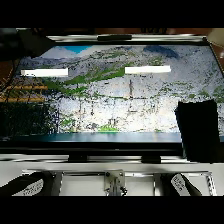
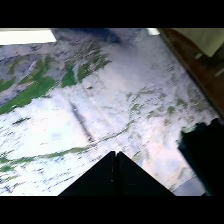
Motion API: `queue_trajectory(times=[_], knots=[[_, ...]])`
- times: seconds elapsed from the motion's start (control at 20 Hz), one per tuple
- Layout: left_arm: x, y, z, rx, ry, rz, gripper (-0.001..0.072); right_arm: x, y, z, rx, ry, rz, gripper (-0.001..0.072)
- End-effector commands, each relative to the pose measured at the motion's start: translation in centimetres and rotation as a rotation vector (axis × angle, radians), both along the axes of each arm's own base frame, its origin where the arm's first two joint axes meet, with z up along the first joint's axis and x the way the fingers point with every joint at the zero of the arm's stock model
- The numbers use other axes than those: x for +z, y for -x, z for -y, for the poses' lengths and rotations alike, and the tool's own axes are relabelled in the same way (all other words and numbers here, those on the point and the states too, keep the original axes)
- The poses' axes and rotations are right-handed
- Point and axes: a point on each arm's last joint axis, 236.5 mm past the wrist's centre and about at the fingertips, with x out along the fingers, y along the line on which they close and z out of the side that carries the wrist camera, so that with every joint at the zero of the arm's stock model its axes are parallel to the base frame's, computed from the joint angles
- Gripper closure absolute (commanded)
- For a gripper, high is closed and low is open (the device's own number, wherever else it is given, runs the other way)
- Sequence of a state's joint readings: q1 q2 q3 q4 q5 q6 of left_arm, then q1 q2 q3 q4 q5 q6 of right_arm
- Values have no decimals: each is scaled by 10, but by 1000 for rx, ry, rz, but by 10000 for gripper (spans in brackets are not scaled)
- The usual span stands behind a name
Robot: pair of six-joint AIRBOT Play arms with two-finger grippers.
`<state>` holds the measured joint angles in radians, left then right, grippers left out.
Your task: Fold the shirts.
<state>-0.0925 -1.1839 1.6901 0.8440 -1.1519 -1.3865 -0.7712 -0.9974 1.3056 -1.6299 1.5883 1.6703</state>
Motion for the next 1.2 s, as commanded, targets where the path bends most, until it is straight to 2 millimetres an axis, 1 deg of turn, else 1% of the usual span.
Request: queue_trajectory(times=[0.0,0.05,0.1,0.15,0.2,0.25,0.3,0.35,0.4,0.45,0.5,0.55,0.6,0.7,0.75,1.15], knots=[[-77,-12,-48,146,-372,-148,675,145,-112,-22,217,201,561,208],[-106,-9,-66,182,-523,-221,674,162,-136,-57,321,183,633,208],[-131,-5,-83,213,-666,-293,672,159,-154,-101,446,143,635,207],[-149,-3,-89,211,-760,-344,542,141,-164,-144,567,97,576,204],[-164,0,-84,195,-777,-398,46,111,-170,-189,670,39,473,80],[-180,5,-78,204,-762,-475,2,78,-170,-229,701,-47,372,40],[-196,14,-74,173,-780,-543,2,41,-168,-276,752,-170,275,40],[-211,26,-72,141,-800,-604,2,9,-160,-317,830,-280,174,40],[-224,37,-72,123,-815,-641,2,-15,-153,-342,875,-341,82,40],[-237,49,-74,108,-824,-668,2,-35,-148,-357,909,-356,3,40],[-248,60,-75,100,-818,-679,2,-48,-147,-363,925,-340,-38,40],[-258,69,-71,90,-787,-669,3,-57,-150,-364,925,-303,-61,40],[-265,76,-68,87,-750,-642,3,-63,-152,-361,923,-262,-76,40],[-269,83,-70,109,-720,-598,4,-67,-154,-357,937,-204,-92,40],[-270,86,-72,111,-719,-598,4,-66,-154,-357,937,-211,-92,41],[-272,81,-70,110,-716,-580,4,-67,-154,-357,937,-207,-93,41]])
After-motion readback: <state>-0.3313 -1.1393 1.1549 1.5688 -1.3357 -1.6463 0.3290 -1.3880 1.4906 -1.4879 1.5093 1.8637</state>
